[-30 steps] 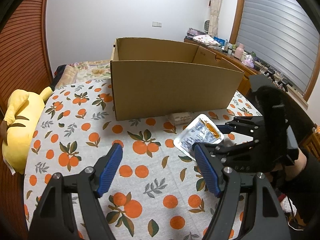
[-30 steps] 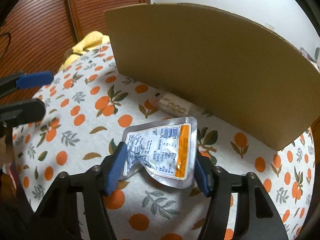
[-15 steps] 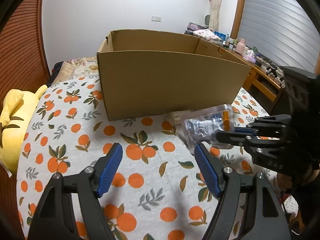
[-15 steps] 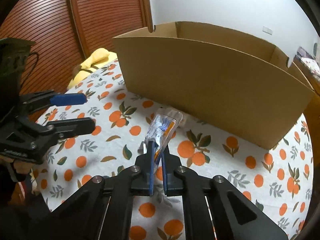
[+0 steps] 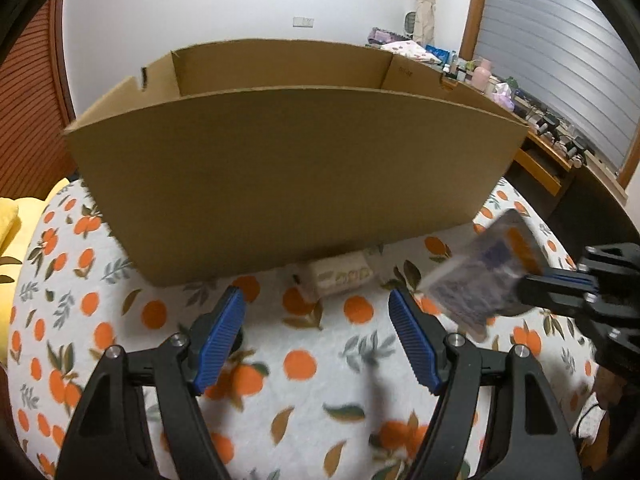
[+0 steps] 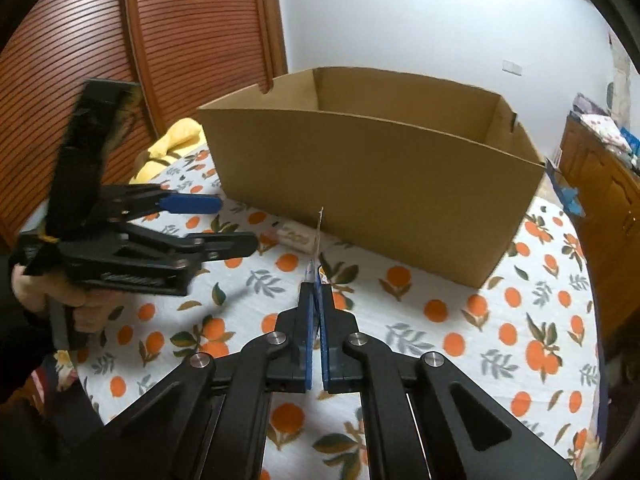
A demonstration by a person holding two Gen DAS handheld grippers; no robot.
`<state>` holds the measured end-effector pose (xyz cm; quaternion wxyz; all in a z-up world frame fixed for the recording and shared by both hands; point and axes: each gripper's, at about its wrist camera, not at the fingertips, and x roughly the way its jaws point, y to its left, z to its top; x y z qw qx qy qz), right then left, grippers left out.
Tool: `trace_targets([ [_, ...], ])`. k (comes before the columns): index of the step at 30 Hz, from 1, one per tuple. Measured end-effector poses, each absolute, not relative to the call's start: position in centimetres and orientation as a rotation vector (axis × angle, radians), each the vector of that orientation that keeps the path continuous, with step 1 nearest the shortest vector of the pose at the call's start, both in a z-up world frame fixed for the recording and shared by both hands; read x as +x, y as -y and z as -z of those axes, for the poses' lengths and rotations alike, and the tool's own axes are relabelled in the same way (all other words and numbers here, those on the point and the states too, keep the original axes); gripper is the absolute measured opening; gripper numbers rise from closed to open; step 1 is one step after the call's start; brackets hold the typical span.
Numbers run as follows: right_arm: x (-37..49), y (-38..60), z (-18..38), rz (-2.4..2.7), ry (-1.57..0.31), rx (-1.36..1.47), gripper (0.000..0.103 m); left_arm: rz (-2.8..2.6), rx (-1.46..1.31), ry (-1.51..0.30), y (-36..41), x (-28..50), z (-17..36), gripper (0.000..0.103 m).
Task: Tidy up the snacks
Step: 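Lift the pouch with the right tool while the left tool grasps the small white packet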
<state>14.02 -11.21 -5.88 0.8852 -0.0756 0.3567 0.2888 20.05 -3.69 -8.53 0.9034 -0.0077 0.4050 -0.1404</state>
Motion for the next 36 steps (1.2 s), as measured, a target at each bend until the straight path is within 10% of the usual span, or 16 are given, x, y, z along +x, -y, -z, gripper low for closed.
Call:
trace_targets([
  [19,13.8,14.5,4.6,-0.589,-0.699,-0.158,0.0,0.208,0.067,-0.904,6.6,23.6,10.8,0.072],
  [28,13.9,14.4,4.5,-0.587,-0.694,-0.16,0.0,0.262,0.037,-0.873,6.4,22.3,9.8,0.023],
  [36,13.6,13.9,4.3,-0.585,-0.691,-0.171,0.0,0.293,0.018,-0.816,5.6,19.5,8.0,0.013],
])
